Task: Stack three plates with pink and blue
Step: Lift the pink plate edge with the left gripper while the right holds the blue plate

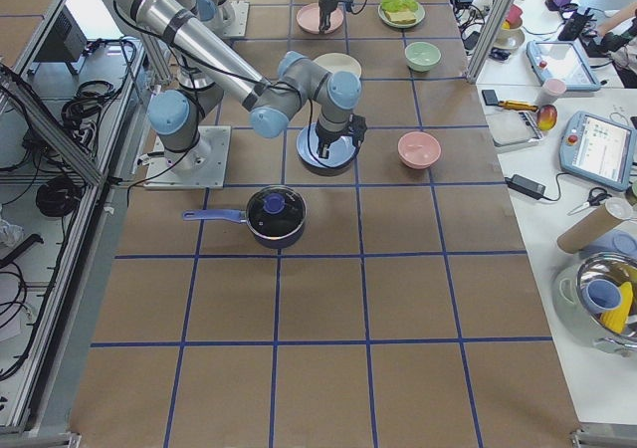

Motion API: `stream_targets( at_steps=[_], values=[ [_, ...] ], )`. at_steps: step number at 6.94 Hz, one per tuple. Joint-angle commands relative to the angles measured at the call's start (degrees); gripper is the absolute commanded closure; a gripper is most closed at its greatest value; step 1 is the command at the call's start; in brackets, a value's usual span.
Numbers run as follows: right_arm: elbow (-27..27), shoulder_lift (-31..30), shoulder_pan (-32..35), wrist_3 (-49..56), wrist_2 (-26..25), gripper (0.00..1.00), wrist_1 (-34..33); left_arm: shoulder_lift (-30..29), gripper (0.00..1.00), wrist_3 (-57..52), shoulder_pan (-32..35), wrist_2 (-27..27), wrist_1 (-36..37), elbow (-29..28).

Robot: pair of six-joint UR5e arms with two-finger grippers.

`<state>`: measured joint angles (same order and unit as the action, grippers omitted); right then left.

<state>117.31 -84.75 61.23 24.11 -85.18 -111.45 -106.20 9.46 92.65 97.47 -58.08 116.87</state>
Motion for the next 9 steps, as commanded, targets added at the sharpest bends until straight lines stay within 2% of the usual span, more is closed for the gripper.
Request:
stream_targets(
  at_steps=[1,2,3,7,8,9],
  values=[
    [5.54,1.07,-0.15,0.15,-0.17,0.50,-11.14,-0.50,0.84,-0.23,-0.01,0.00,-0.02,0.11],
    [6.61,1.51,-0.15,-0.02,-0.08,0.37,-11.24,-0.59,0.84,-0.14,0.08,0.00,-0.02,0.11],
    [6.62,1.78,-0.23,-0.37,0.01,0.35,-11.16,-0.68,0.93,-0.14,0.08,-0.17,-0.02,-0.06],
    [6.80,5.64,-0.59,-0.64,0.01,0.35,-13.25,0.38,1.00,0.12,3.57,0.70,-1.07,-3.56],
    [6.71,5.39,-0.59,-1.95,-0.08,0.63,-12.83,0.20,1.00,1.95,6.20,0.88,-1.86,-5.67],
    [6.71,5.21,-0.50,-3.79,-0.08,0.96,-12.22,-0.84,1.00,6.40,8.84,0.70,-2.56,-8.82]
  ],
)
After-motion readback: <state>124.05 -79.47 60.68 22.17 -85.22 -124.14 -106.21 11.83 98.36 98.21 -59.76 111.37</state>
